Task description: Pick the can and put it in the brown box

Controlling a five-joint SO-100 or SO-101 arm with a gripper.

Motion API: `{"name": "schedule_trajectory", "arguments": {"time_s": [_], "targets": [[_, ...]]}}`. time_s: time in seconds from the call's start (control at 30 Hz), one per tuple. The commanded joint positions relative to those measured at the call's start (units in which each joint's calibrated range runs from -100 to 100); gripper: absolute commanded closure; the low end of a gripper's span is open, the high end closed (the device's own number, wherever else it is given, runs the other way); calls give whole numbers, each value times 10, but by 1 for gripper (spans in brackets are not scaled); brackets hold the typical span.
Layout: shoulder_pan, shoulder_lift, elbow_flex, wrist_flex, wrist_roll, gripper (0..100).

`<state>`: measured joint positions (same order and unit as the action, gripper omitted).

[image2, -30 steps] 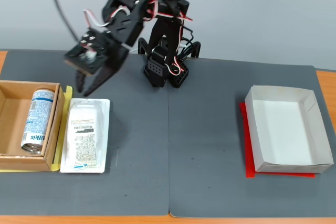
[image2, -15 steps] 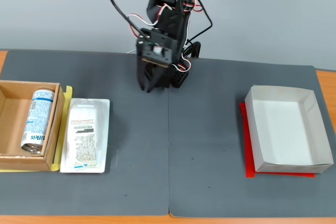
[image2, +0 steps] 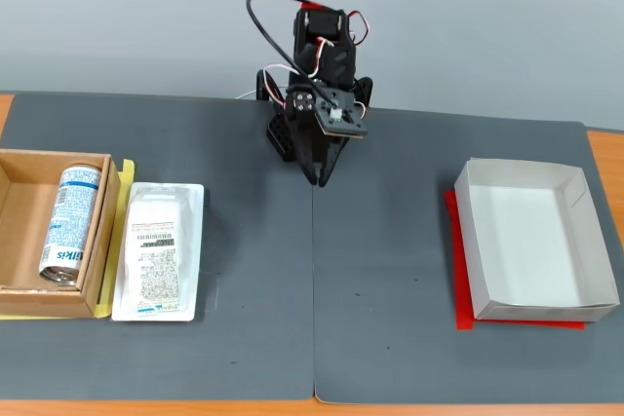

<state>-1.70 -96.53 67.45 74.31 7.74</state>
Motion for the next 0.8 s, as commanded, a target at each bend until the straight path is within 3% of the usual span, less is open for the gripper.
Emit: {"name": "schedule_trajectory", "arguments": {"time_s": [0.0, 0.23, 0.77], "targets": [[-7, -29, 41, -9, -22, 99], [-22, -28, 130, -61, -71, 99], [-28, -31, 256, -28, -74, 99]]}}
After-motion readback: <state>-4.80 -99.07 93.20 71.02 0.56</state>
